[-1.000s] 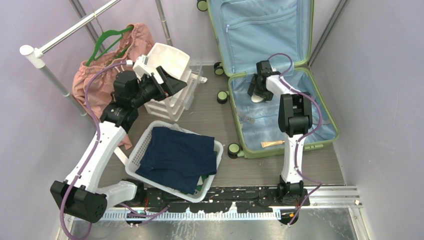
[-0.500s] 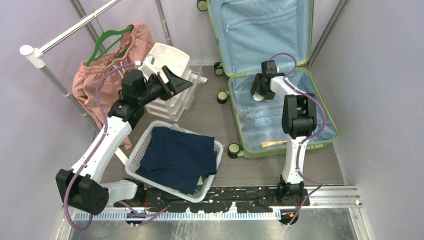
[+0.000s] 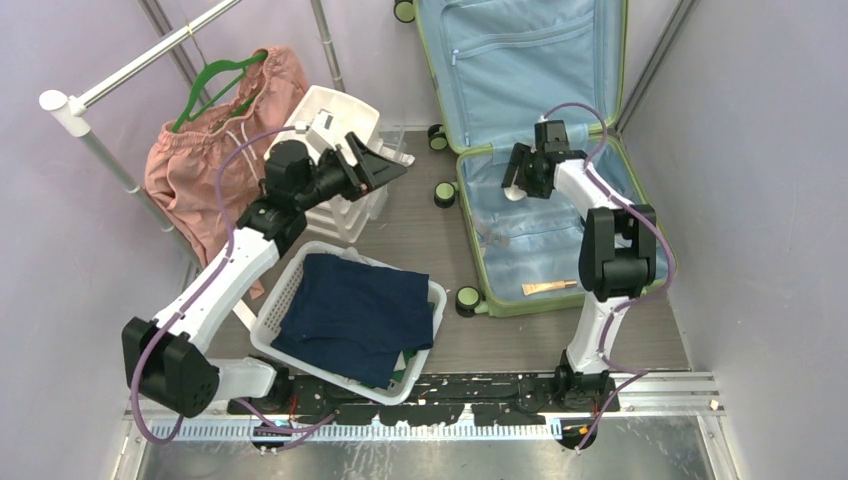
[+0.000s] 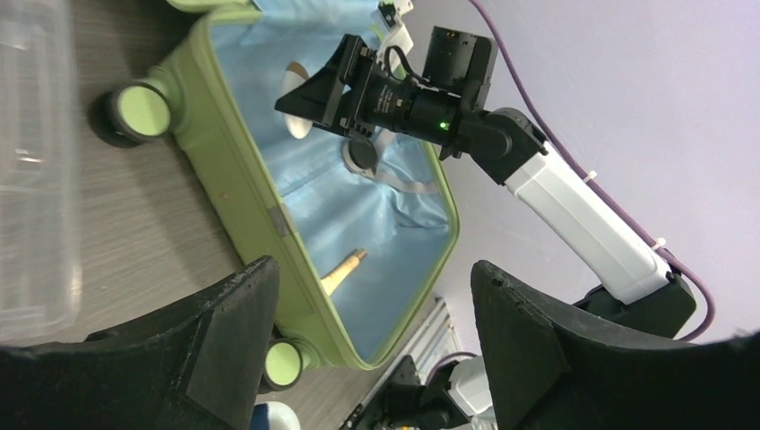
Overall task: Open, take out, and arrange the luggage
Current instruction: Pick up the personal item from the luggage.
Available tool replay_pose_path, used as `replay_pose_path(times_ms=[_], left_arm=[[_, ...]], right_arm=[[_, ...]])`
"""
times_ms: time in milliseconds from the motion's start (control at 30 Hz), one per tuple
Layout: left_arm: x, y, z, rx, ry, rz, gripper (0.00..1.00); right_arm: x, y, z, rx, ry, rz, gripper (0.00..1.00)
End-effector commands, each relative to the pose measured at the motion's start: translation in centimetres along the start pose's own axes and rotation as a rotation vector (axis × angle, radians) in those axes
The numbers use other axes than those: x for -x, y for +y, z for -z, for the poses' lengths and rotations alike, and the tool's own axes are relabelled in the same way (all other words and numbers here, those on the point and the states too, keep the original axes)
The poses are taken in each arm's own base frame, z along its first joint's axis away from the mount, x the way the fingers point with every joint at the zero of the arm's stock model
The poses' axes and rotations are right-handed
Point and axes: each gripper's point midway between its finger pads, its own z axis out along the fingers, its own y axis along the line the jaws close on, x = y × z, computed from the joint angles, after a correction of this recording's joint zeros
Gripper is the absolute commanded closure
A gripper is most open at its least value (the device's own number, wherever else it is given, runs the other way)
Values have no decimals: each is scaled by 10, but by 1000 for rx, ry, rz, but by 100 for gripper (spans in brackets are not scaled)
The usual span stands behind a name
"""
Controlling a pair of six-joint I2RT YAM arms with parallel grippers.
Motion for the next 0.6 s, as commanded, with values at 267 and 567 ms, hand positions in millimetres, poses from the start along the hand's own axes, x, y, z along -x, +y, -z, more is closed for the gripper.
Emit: replay_pose_path(times_ms=[267,567], left_arm=[[-25,-17,-77,-120,66,90,23],[-43,-15,-138,-139,116,195,26]], right_arm=[[7,47,118,373,-92,254,65],[-17,57,154,532,-49,347,75]])
